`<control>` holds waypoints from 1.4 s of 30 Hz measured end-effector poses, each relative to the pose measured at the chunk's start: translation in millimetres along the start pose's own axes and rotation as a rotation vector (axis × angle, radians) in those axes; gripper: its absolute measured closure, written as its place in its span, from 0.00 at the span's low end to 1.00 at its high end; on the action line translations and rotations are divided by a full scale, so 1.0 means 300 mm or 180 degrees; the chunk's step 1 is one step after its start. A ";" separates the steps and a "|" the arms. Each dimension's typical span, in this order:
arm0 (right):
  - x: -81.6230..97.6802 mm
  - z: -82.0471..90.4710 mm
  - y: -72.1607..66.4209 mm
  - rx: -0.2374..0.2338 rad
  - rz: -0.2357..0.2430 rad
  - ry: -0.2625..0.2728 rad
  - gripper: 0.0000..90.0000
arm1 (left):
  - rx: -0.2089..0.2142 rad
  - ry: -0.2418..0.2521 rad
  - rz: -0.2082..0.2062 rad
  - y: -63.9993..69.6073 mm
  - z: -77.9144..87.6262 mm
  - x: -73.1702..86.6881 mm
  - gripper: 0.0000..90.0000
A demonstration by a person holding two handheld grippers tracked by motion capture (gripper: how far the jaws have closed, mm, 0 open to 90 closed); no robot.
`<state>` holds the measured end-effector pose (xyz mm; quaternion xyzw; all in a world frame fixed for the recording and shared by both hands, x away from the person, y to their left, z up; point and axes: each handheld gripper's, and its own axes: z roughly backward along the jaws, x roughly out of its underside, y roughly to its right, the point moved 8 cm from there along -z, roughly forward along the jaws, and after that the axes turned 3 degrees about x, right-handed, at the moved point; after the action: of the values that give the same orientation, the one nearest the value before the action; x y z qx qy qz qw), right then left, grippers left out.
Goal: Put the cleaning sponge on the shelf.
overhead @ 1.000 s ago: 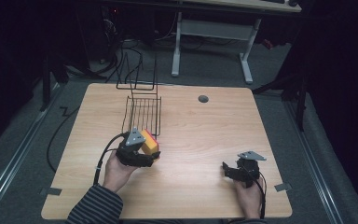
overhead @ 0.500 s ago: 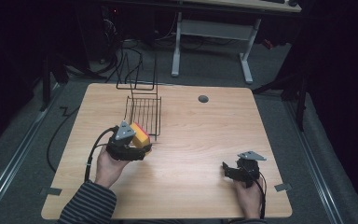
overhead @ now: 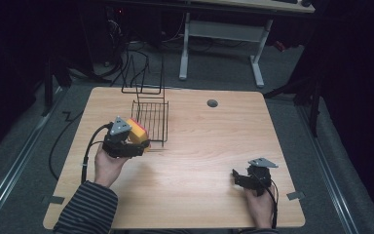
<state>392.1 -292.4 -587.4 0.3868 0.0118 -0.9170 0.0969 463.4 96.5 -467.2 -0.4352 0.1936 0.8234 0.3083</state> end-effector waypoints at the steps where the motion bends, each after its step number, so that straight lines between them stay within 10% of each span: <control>1: 0.000 0.000 0.000 0.0000 -0.0001 0.0002 0.22 | -0.0015 0.0011 0.0001 -0.005 -0.001 -0.003 0.26; 42: 0.000 0.000 0.001 0.0002 0.0009 0.0002 0.22 | -0.0267 -0.0077 0.0166 -0.139 -0.182 -0.067 0.26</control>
<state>392.2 -292.6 -587.4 0.3872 0.0110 -0.9167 0.0981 532.7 88.2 -482.3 -0.4326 0.1663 0.8438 0.2705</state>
